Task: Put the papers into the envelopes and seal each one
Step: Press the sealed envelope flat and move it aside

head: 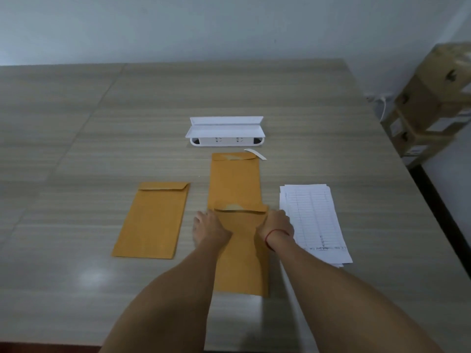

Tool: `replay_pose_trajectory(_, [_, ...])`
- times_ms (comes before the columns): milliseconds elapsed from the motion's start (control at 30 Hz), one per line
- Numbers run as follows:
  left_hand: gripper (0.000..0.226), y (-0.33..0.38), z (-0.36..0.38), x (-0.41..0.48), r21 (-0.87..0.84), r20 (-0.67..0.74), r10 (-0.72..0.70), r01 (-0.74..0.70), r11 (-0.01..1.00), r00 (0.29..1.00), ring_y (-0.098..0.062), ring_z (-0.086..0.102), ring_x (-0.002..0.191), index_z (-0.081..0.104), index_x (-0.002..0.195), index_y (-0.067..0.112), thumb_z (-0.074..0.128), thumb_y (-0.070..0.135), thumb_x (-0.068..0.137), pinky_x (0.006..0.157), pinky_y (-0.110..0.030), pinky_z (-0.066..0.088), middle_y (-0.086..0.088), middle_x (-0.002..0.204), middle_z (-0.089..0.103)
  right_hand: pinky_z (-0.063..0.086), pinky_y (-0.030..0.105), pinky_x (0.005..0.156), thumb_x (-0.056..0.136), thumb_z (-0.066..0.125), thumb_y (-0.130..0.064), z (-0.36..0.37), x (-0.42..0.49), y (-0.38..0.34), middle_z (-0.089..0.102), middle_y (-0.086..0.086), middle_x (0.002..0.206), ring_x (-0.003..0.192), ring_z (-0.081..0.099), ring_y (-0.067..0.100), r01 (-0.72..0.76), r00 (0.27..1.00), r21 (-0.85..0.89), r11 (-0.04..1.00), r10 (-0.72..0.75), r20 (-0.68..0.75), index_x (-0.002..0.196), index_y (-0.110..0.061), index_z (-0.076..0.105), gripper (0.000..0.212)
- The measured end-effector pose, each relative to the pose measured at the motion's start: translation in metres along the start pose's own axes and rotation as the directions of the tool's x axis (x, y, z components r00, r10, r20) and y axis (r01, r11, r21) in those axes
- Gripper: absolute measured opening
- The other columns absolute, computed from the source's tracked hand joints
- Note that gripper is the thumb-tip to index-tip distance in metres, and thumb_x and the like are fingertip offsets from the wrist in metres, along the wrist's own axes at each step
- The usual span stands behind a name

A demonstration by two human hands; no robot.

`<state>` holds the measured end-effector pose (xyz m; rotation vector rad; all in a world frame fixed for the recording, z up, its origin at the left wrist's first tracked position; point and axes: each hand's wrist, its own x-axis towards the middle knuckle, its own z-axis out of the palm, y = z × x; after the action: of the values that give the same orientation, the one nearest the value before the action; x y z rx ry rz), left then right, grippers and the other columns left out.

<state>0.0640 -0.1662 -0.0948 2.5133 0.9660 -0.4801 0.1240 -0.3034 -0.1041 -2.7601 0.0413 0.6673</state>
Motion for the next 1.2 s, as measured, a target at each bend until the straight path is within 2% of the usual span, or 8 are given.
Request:
replay_pose_trajectory(200, [0.044,0.007,-0.002,0.015,-0.069,0.028,0.166,-0.164,0.984,0.986,-0.026,0.046,0.117,0.052,0.120,0.012,0.069,0.028,0.082,0.097,-0.038,0.046,-0.008,0.125,0.047,0.051,0.030,0.076,0.094,0.055,-0.023,0.003,0.013,-0.003,0.063,0.005,0.110,0.095,0.062,0.022,0.094,0.995,0.128,0.987,-0.089,-0.044,0.107,-0.014,0.065,0.020])
replay_pose_trajectory(267, [0.054,0.009,0.000,0.019,-0.095,0.059,0.197,-0.191,0.977,0.979,-0.028,0.047,0.120,0.045,0.129,0.014,0.068,0.027,0.083,0.099,-0.041,0.046,-0.009,0.129,0.046,0.046,0.029,0.073,0.095,0.052,-0.019,0.001,0.018,-0.005,0.057,0.004,0.115,0.098,0.060,0.022,0.154,0.988,0.163,0.975,-0.147,-0.052,0.117,-0.016,0.058,0.023])
replay_pose_trajectory(400, [0.085,0.011,0.002,0.025,-0.118,0.123,0.192,-0.178,0.977,0.974,-0.034,0.046,0.124,0.014,0.150,0.028,0.067,0.030,0.084,0.102,-0.045,0.045,-0.013,0.133,0.042,0.052,0.038,0.083,0.094,0.046,-0.008,0.000,0.028,-0.008,0.051,0.008,0.119,0.102,0.055,0.025,0.184,0.983,0.142,0.973,-0.184,-0.014,0.136,-0.028,0.036,0.048])
replay_pose_trajectory(533, [0.090,0.017,-0.002,0.037,-0.088,0.195,0.168,-0.154,0.984,0.966,-0.034,0.042,0.131,0.008,0.152,0.027,0.066,0.038,0.084,0.105,-0.044,0.042,-0.013,0.143,0.036,0.044,0.041,0.102,0.096,0.043,-0.014,-0.002,0.035,-0.010,0.035,0.012,0.144,0.129,0.042,0.032,0.155,0.977,0.024,0.988,-0.157,0.145,0.150,-0.034,0.018,0.063])
replay_pose_trajectory(933, [0.083,0.019,-0.003,0.039,-0.167,0.114,0.182,-0.162,0.973,0.977,-0.032,0.045,0.127,0.023,0.145,0.018,0.074,0.031,0.080,0.103,-0.042,0.043,-0.013,0.140,0.040,0.043,0.040,0.100,0.094,0.049,-0.018,-0.005,0.039,-0.013,0.039,0.014,0.139,0.126,0.045,0.032,0.178,0.972,-0.068,0.982,-0.165,0.169,0.150,-0.032,0.018,0.065])
replay_pose_trajectory(1033, [0.095,0.019,-0.003,0.042,-0.213,0.115,0.203,-0.176,0.961,0.972,-0.034,0.044,0.128,0.015,0.147,0.024,0.078,0.028,0.076,0.103,-0.044,0.044,-0.014,0.141,0.040,0.043,0.041,0.100,0.094,0.048,-0.016,-0.006,0.039,-0.013,0.038,0.014,0.140,0.126,0.045,0.033,0.180,0.971,-0.066,0.981,-0.167,0.172,0.150,-0.032,0.017,0.066])
replay_pose_trajectory(1133, [0.114,0.020,-0.001,0.043,-0.206,0.130,0.218,-0.189,0.960,0.967,-0.034,0.039,0.132,-0.007,0.151,0.029,0.078,0.031,0.076,0.104,-0.043,0.041,-0.015,0.145,0.034,0.043,0.042,0.101,0.094,0.049,-0.017,-0.006,0.041,-0.013,0.037,0.015,0.141,0.127,0.044,0.033,0.179,0.971,-0.074,0.981,-0.165,0.171,0.150,-0.032,0.017,0.066])
replay_pose_trajectory(1200, [0.111,0.021,-0.001,0.044,-0.166,0.153,0.208,-0.183,0.969,0.966,-0.034,0.039,0.131,-0.008,0.152,0.028,0.075,0.034,0.078,0.106,-0.043,0.041,-0.015,0.146,0.032,0.043,0.043,0.102,0.095,0.049,-0.017,-0.006,0.042,-0.014,0.036,0.015,0.143,0.129,0.043,0.033,0.177,0.971,-0.076,0.981,-0.161,0.177,0.150,-0.032,0.017,0.066])
